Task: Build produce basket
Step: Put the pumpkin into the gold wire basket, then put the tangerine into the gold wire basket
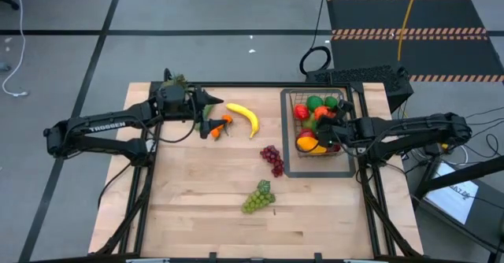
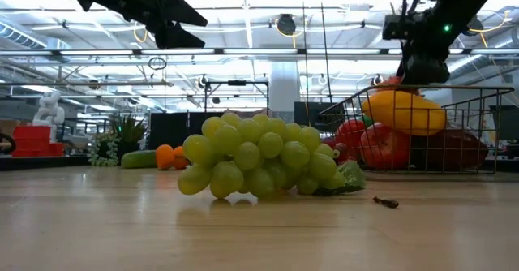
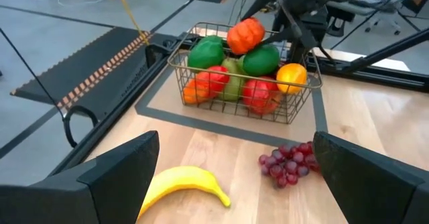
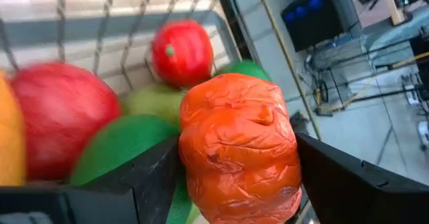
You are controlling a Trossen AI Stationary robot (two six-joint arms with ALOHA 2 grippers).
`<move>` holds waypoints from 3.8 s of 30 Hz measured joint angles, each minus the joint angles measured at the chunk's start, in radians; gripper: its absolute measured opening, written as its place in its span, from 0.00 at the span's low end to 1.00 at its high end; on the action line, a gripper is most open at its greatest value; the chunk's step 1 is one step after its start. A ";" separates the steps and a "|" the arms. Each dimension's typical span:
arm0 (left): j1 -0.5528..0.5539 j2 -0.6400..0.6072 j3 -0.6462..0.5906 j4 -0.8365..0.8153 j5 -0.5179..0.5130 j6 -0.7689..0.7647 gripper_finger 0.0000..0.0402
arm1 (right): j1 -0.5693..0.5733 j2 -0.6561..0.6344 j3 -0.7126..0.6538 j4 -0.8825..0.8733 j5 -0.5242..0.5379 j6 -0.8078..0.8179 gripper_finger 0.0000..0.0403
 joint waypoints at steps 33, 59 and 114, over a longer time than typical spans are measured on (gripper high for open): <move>-0.003 0.000 0.000 -0.011 0.000 0.003 0.98 | 0.047 0.001 0.081 0.062 0.050 0.086 0.93; 0.022 0.342 0.033 -0.100 -0.240 0.092 0.98 | 0.052 -0.001 0.127 0.713 0.078 -0.442 0.94; -0.141 0.803 0.266 -0.466 -0.496 1.086 0.39 | 0.056 -0.001 0.127 0.653 0.076 -0.420 0.94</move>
